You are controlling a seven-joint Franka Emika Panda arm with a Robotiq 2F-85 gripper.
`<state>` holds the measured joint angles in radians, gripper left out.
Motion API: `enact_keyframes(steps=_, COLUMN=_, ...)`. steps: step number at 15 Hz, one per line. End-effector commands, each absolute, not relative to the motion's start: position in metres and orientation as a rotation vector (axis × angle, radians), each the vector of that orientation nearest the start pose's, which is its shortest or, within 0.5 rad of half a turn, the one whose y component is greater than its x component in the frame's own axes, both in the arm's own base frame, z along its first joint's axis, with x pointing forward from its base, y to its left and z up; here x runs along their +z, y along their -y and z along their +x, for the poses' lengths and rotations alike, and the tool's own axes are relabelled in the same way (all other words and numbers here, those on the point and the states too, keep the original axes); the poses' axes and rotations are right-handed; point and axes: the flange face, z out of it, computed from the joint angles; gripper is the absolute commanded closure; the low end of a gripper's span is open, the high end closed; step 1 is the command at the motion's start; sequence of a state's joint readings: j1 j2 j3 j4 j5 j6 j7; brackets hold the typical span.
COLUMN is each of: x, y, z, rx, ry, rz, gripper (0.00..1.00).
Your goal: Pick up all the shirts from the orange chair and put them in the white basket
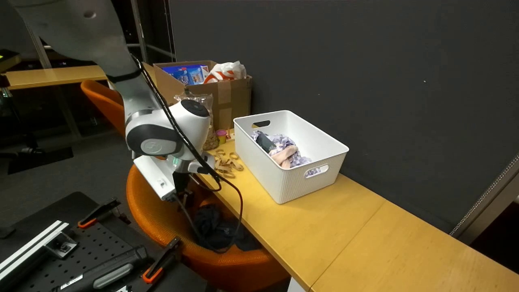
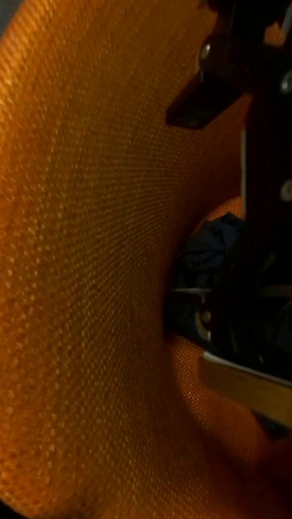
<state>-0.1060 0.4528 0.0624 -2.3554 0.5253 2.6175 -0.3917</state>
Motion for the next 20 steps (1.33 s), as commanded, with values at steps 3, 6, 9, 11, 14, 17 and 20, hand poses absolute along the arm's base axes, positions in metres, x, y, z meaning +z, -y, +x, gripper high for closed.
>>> enact_keyframes(steps=3, x=0.076, y=0.039, z=0.510, rx=0.147, ry=-0.113, rz=-2.923, gripper=0.00)
enact_keyframes(steps=6, x=0.046, y=0.049, z=0.524, rx=0.123, ry=-0.062, rz=-2.963, gripper=0.00)
enact_keyframes(steps=9, x=0.018, y=0.052, z=0.534, rx=0.077, ry=-0.008, rz=-2.969, gripper=0.00)
enact_keyframes(steps=11, x=0.001, y=0.052, z=0.538, rx=0.048, ry=0.020, rz=-2.969, gripper=0.00)
enact_keyframes(steps=14, x=-0.020, y=0.054, z=0.544, rx=0.025, ry=0.040, rz=-2.966, gripper=0.00)
enact_keyframes(steps=17, x=-0.041, y=0.059, z=0.552, rx=0.008, ry=0.087, rz=-2.978, gripper=0.00)
enact_keyframes(steps=20, x=-0.060, y=0.061, z=0.561, rx=-0.007, ry=0.128, rz=-2.982, gripper=0.00)
